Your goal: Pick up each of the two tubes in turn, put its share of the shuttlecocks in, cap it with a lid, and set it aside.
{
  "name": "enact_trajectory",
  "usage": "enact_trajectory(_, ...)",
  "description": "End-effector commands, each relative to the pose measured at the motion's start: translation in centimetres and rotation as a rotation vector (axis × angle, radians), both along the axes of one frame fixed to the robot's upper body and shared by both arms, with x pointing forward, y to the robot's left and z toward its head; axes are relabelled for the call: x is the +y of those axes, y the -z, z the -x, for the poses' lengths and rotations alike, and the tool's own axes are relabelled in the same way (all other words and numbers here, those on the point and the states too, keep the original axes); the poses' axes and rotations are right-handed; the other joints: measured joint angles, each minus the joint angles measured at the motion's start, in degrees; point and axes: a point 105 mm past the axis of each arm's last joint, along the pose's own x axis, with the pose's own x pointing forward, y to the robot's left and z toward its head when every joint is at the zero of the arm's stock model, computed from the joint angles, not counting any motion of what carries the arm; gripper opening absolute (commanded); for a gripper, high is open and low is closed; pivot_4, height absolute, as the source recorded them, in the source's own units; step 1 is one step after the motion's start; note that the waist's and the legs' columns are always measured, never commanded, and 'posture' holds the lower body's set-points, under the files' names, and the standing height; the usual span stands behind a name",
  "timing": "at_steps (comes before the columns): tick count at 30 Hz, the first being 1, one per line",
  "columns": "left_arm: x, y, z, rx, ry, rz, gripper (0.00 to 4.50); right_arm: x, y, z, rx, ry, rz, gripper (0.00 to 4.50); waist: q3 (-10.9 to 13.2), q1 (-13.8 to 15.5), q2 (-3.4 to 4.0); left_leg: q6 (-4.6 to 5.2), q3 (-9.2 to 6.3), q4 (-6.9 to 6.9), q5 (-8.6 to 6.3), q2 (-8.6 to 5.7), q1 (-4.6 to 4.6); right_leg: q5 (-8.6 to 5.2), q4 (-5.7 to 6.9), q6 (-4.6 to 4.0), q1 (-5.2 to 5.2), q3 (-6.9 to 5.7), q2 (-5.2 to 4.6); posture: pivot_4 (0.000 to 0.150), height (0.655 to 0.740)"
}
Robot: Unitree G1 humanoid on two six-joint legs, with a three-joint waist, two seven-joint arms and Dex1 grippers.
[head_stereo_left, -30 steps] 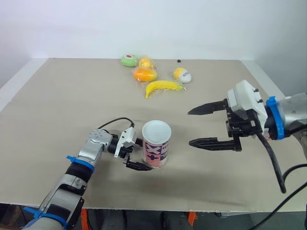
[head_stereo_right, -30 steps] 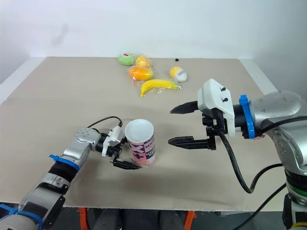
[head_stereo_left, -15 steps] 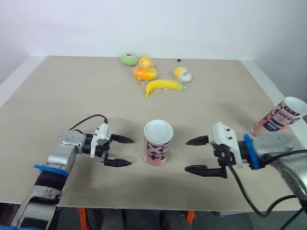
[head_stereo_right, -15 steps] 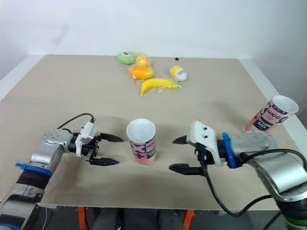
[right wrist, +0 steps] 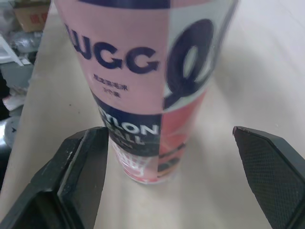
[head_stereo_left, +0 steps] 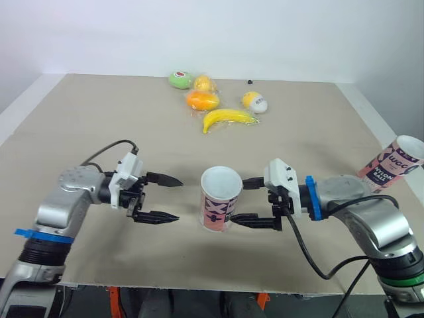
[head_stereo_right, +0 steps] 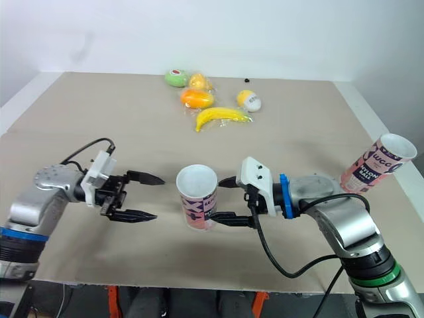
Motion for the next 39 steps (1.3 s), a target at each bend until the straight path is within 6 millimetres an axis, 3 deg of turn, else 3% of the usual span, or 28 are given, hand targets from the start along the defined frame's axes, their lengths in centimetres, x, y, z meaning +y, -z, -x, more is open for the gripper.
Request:
enact_trajectory(1, 0.6, -1.4, 0.4, -0.036, -0.003, -0.013, 4.5, 0.7, -1.1, 0.0, -0.045, -0.035, -0.03, 4.46, 0.0, 0.0, 0.0, 0.0, 0.01, 0.01, 0.0, 0.0, 0.0, 0.0, 0.0, 0.0, 0.0, 0.0, -0.01, 0.15, 0.6946)
enact_trajectory(18, 0.9, -1.4, 0.3, -0.031, -0.022, -0.023, 4.5, 3.0, -0.1, -0.2, -0.018, -0.137, -0.063, 4.46, 0.0, 0.2, -0.03, 0.0, 0.01, 0.04, 0.0, -0.01, -0.01, 0.02, 0.01, 0.01, 0.0, 0.0, 0.0, 0.15, 0.6946)
enact_trajectory(29, 0.9, -1.7, 0.0, -0.049, -0.03, 0.014, 4.5, 4.2, -0.8, 0.3, 0.018, -0.187, -0.16, 4.46, 0.0, 0.2, -0.03, 0.0, 0.01, 0.07, 0.0, 0.0, -0.01, 0.04, 0.02, -0.01, 0.02, 0.0, 0.0, 0.15, 0.6946)
enact_trajectory(34, 0.4, -2.4, -0.2, -0.049, -0.027, 0.063, 4.5, 4.0, -0.9, 0.3, 0.02, -0.181, -0.169, 2.99, 0.0, 0.2, -0.03, 0.0, 0.0, 0.09, 0.0, 0.0, -0.02, 0.09, 0.02, -0.06, 0.02, -0.01, 0.0, 0.15, 0.6946)
enact_trajectory(39, -0.1, -2.7, -0.4, -0.053, -0.019, 0.084, 4.5, 3.6, -1.4, 0.0, 0.003, -0.154, -0.178, 2.94, 0.0, 0.2, -0.03, 0.0, 0.0, 0.12, 0.0, 0.0, -0.02, 0.11, 0.03, -0.05, 0.03, -0.01, 0.0, 0.15, 0.6946)
